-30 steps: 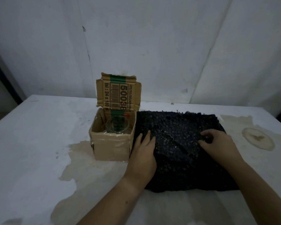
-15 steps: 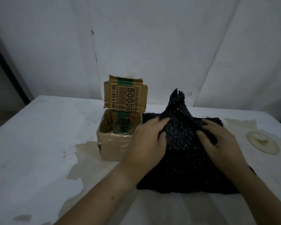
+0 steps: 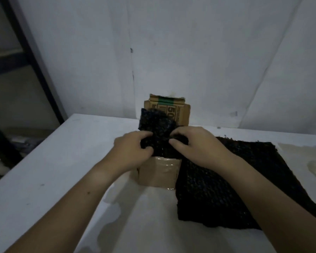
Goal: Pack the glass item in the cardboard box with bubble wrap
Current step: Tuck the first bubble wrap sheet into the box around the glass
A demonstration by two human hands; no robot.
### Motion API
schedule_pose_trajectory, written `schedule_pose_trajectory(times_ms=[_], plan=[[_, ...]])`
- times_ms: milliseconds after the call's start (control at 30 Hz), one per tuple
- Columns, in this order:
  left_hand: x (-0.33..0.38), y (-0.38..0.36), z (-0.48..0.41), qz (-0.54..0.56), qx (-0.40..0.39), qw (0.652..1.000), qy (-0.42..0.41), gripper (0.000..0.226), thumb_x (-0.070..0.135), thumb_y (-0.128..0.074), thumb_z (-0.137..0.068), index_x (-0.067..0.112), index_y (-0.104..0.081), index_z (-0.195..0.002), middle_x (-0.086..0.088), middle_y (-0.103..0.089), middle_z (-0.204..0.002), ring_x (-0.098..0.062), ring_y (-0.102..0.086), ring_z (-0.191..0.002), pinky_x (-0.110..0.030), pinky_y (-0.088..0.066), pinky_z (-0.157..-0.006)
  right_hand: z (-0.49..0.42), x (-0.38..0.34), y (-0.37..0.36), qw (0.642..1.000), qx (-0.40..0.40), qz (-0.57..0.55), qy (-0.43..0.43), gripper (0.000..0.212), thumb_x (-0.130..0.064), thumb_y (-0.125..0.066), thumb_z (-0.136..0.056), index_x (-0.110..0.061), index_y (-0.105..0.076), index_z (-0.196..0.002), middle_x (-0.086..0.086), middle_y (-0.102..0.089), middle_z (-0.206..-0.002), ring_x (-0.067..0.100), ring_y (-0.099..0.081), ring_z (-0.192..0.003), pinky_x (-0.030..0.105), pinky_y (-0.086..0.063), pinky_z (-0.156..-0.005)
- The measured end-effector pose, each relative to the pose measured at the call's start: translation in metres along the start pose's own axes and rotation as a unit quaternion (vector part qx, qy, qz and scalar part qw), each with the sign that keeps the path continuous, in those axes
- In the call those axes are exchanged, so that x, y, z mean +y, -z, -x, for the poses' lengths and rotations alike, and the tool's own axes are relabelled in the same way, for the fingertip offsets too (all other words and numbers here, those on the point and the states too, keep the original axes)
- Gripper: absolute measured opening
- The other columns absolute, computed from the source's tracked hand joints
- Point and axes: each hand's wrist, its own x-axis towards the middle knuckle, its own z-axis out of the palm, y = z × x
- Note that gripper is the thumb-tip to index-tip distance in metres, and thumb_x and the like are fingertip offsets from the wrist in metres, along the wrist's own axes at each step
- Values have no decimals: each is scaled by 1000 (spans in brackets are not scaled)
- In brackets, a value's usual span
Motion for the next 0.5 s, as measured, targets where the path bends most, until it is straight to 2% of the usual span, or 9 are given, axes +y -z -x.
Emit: schedule_pose_trajectory(times_ms=[100,167,233,333,367,433,500], plan=[[-2,-9,-11,-101,1,995,-17,45,33,-61,-84,33,-62,-129,6,-61,-127,-17,-50,-122,-31,-29,-94,-6,-3,-8,999,-8,51,-1,40,-45,-37,-99,-30,-65,-124,-8,-69,-119,19,-59,-108,38,-42,-95],[-4,-10,-17,-146,-7,989,-25,46,37,-65,-80,31,-64,-126,5,-49,-131,-20,-39,-127,-31,-20,-91,-8,0,-12,994,6,106,-9,42,-38,-41,-96,-31,-59,-132,-4,-67,-116,24,-48,-115,35,-29,-93],[-4,-6,-23,-175,-22,984,-25,54,44,-68,-74,33,-63,-126,0,-33,-139,-23,-26,-131,-32,-17,-95,-10,1,-11,989,-22,141,-30,50,-37,-47,-90,-31,-51,-139,1,-64,-118,27,-38,-120,35,-20,-88],[2,4,-37,-227,-137,964,28,81,52,-68,-67,45,-40,-143,-4,-8,-155,-30,-10,-140,-40,-18,-108,-17,-1,-10,981,-103,153,-55,59,-43,-54,-83,-33,-48,-141,5,-56,-131,32,-33,-127,39,-21,-97],[5,8,-43,-247,-185,950,53,89,54,-68,-68,47,-31,-148,-5,-5,-157,-33,-9,-142,-42,-21,-109,-20,-3,-10,977,-130,159,-62,59,-45,-55,-82,-33,-48,-140,6,-54,-133,32,-32,-128,40,-22,-99],[9,9,-56,-290,-234,925,71,92,55,-70,-70,46,-26,-150,-9,-16,-154,-34,-19,-140,-44,-29,-106,-26,-8,-9,966,-176,171,-78,57,-45,-57,-81,-33,-50,-136,6,-52,-132,32,-33,-127,40,-23,-97],[13,0,-63,-338,-230,911,56,78,48,-68,-76,39,-36,-146,-11,-31,-144,-35,-31,-132,-43,-34,-100,-33,-14,-9,954,-221,179,-93,54,-44,-59,-82,-31,-51,-134,5,-53,-128,30,-35,-124,40,-24,-97]])
